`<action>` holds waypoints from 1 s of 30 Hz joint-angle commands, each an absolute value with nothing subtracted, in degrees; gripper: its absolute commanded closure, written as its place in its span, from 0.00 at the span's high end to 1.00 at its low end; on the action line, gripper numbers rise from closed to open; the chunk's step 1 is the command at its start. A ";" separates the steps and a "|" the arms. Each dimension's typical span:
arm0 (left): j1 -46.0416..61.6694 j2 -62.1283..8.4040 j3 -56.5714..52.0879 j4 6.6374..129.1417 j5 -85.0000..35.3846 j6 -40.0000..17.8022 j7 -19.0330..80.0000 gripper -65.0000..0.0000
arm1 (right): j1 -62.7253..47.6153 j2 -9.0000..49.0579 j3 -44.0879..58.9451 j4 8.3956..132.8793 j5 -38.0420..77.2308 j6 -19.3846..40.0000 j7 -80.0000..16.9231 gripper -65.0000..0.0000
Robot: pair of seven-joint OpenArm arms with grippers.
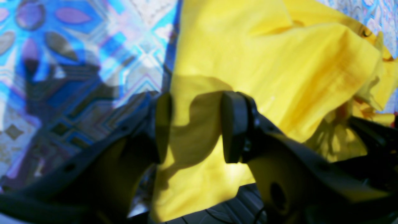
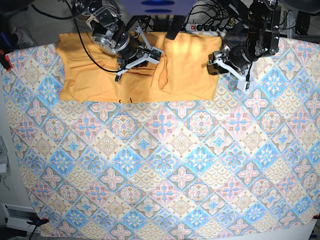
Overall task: Fold the T-shirt properly
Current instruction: 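Hold the folded end down with the left gripper and adjust it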
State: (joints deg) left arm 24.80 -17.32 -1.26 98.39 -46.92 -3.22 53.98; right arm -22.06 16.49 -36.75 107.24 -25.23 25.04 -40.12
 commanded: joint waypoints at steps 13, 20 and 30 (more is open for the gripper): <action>25.54 -18.15 -4.62 99.12 -47.52 -3.30 53.67 0.41 | -22.02 16.57 -36.70 108.18 -25.19 24.66 -39.25 0.01; 24.75 -17.89 -4.18 94.37 -47.60 -3.47 53.49 0.41 | -21.93 16.57 -36.70 108.18 -25.19 24.66 -39.25 0.01; 22.20 -17.63 -0.48 92.53 -47.96 -3.47 53.49 0.40 | -21.93 16.57 -36.70 108.18 -25.19 24.66 -39.25 0.01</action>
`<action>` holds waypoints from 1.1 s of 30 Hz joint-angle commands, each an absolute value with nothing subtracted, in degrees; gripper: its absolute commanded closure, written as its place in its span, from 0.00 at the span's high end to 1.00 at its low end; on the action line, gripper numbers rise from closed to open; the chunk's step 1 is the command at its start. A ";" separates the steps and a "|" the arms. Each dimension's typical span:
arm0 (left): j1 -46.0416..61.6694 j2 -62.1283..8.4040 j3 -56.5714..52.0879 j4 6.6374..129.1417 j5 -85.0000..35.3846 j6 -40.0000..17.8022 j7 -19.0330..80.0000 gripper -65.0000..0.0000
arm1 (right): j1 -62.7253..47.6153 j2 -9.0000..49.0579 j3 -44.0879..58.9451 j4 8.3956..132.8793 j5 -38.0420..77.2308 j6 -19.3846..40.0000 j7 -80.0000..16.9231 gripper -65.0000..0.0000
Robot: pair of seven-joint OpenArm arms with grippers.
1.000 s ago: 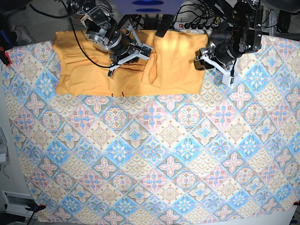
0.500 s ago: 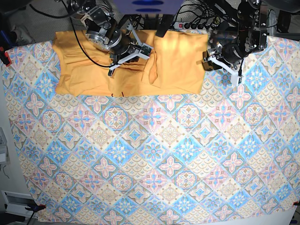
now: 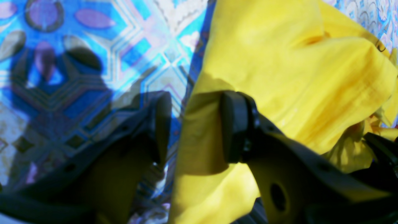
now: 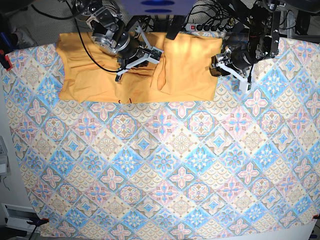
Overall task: Fold the T-shirt properly
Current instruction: 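Hold the folded end down with the left gripper and adjust it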
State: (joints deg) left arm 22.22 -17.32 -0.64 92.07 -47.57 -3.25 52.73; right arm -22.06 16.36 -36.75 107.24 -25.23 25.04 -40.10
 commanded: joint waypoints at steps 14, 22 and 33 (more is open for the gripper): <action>22.55 -16.57 0.75 96.31 -47.96 -3.56 53.67 0.38 | -21.85 16.57 -36.70 108.18 -25.19 24.66 -39.25 0.01; 22.46 -16.84 0.31 96.13 -47.96 -3.56 53.41 0.00 | -21.41 16.57 -36.70 108.18 -25.19 24.66 -39.25 0.01; 22.55 -17.80 -0.57 96.31 -47.96 -3.56 53.58 0.00 | -21.49 16.57 -36.70 108.18 -25.19 24.66 -39.25 0.01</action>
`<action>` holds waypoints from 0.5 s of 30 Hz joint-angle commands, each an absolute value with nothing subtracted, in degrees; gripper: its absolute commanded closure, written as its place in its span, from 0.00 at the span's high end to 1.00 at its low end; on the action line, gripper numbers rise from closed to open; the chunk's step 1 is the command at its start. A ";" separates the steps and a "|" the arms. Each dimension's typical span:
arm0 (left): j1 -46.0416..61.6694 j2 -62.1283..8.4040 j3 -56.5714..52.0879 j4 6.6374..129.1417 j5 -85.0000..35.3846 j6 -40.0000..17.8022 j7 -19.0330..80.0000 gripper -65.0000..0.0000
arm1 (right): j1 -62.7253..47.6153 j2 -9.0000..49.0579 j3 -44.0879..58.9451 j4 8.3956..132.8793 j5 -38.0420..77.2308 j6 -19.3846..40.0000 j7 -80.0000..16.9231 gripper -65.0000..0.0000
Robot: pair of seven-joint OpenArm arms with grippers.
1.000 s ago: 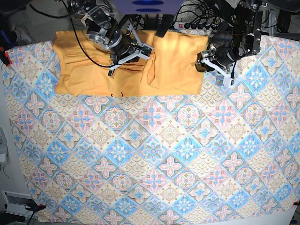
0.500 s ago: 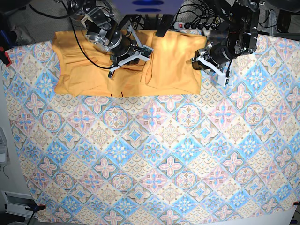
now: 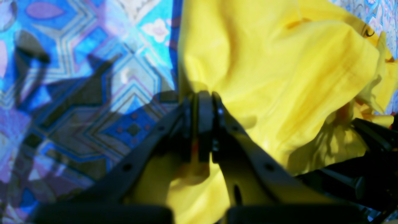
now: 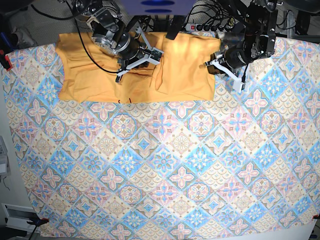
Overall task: Fold the T-shirt properly
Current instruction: 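Hold the folded end down with the left gripper and adjust it, then release the fabric and move the right gripper to the shirt's outer edge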
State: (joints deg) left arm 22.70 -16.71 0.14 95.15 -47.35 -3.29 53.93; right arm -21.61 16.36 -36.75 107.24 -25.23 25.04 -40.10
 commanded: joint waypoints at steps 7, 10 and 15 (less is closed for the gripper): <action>23.78 -18.15 -5.49 96.13 -47.78 -3.47 53.67 0.00 | -21.41 16.66 -36.70 108.18 -25.19 24.66 -39.25 0.01; 23.87 -17.98 -5.41 96.31 -47.87 -3.47 54.29 0.00 | -21.41 16.66 -36.70 108.18 -25.19 24.66 -39.25 0.01; 23.78 -16.75 -5.58 96.31 -47.96 -3.47 57.01 0.21 | -21.41 16.66 -36.70 108.18 -25.19 24.66 -39.25 0.01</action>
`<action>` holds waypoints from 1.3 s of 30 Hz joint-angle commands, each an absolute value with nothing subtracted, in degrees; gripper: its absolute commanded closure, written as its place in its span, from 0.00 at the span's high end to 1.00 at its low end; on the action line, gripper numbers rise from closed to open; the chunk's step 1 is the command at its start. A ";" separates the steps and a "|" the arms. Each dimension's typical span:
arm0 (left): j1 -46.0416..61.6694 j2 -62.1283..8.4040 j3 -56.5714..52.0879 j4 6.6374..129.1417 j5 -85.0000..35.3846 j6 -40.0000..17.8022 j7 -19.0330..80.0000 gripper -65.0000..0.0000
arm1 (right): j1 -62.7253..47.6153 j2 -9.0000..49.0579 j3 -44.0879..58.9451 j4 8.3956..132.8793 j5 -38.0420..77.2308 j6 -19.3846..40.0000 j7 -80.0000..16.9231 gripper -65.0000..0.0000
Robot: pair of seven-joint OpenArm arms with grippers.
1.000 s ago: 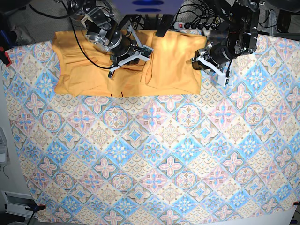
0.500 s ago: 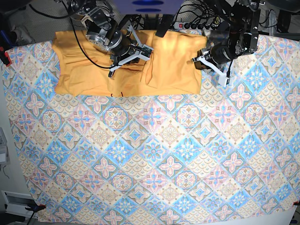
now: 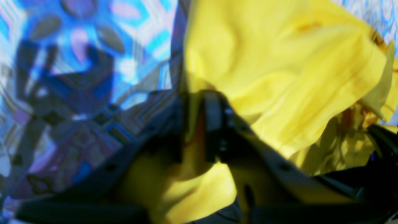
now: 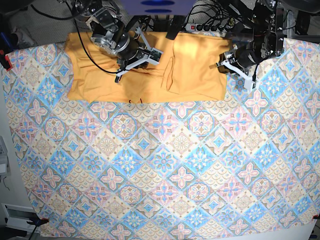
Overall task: Fold the T-shirt properly
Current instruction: 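Release the fabric and move the right gripper to the shirt's outer edge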
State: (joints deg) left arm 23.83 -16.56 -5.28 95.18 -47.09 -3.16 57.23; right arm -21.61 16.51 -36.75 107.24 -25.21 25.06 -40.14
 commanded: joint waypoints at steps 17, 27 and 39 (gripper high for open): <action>23.34 -16.92 -5.85 95.96 -47.60 -3.56 56.84 0.00 | -21.93 16.66 -31.43 108.53 -25.19 24.66 -39.25 0.01; 24.57 -17.01 -10.86 96.31 -47.87 -3.56 57.01 0.00 | -23.96 16.48 -21.49 108.62 -25.19 24.66 -39.25 0.02; 24.48 -17.01 -11.21 96.31 -47.60 -3.56 57.10 0.00 | -25.36 16.57 2.77 108.26 6.55 24.66 -39.87 0.32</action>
State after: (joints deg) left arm 24.71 -16.36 -10.96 95.20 -47.09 -3.25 57.52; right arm -25.19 15.99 2.31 107.44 6.42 24.82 -40.42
